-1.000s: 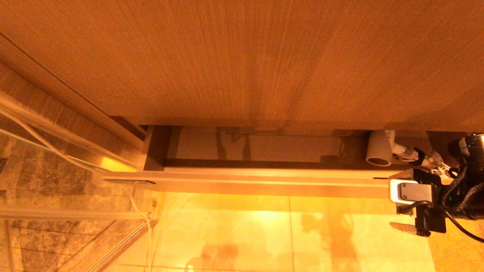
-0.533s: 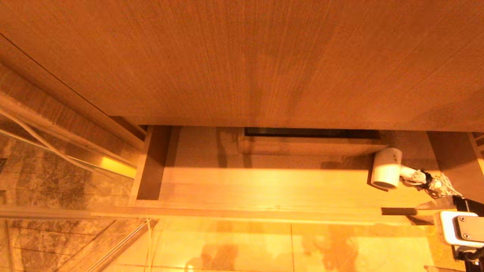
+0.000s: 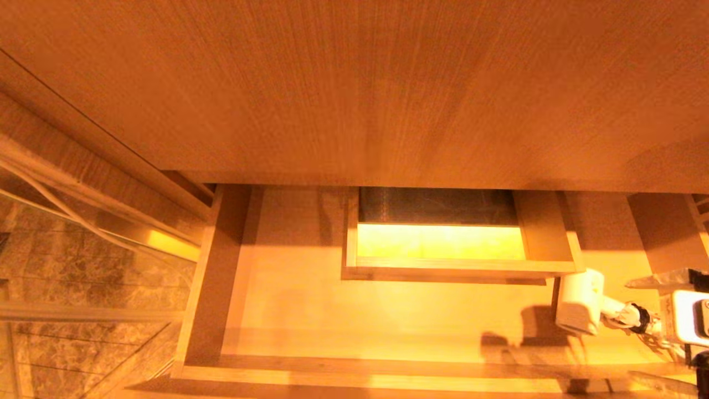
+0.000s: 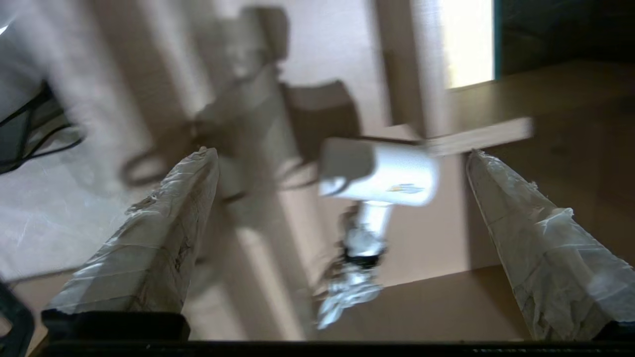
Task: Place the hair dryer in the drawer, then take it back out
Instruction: Pull open the drawer
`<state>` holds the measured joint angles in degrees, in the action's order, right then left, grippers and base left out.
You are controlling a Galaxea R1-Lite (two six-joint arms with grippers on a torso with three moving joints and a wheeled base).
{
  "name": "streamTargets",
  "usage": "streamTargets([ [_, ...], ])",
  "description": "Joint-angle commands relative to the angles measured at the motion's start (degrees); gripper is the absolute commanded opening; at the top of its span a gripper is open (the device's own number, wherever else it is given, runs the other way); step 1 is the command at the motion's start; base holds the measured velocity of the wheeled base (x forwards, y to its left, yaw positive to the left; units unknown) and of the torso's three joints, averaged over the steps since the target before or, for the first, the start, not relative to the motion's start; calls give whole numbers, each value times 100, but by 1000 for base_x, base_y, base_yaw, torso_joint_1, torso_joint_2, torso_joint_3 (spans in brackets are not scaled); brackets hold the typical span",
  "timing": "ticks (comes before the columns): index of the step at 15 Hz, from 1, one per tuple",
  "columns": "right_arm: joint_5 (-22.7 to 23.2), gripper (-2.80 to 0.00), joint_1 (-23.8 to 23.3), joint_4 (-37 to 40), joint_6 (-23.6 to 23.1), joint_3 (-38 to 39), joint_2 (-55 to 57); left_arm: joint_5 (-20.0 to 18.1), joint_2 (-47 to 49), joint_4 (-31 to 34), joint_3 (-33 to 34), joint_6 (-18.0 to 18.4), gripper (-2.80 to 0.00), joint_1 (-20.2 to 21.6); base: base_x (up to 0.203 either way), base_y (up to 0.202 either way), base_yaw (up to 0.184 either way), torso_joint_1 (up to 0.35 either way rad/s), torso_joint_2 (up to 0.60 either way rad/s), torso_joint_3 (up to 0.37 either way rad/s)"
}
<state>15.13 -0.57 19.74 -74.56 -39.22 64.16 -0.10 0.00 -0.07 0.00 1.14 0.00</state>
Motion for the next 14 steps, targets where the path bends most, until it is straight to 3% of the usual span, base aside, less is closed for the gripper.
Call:
streamTargets([
  [1, -1, 0, 4, -23, 20, -33, -35, 1, 0, -1, 9, 1, -280, 0, 0, 0, 0, 0, 0, 0],
  [3, -20, 0, -8, -35, 53, -53, -29, 1, 0, -1, 9, 1, -280, 0, 0, 0, 0, 0, 0, 0],
  [4, -17, -280, -10, -42, 58, -141, -19, 1, 0, -1, 9, 1, -280, 0, 0, 0, 0, 0, 0, 0],
  [7, -111, -280, -15, -60, 587, -388, -4, 1, 0, -1, 9, 1, -280, 0, 0, 0, 0, 0, 0, 0],
  [10, -786, -280, -60, -5, 1093, -692, -18, 1, 0, -1, 9, 1, -280, 0, 0, 0, 0, 0, 0, 0],
  [14, -902, -280, -115, 256, 1163, -819, -105, 1, 4, -1, 9, 1, -280, 0, 0, 0, 0, 0, 0, 0],
])
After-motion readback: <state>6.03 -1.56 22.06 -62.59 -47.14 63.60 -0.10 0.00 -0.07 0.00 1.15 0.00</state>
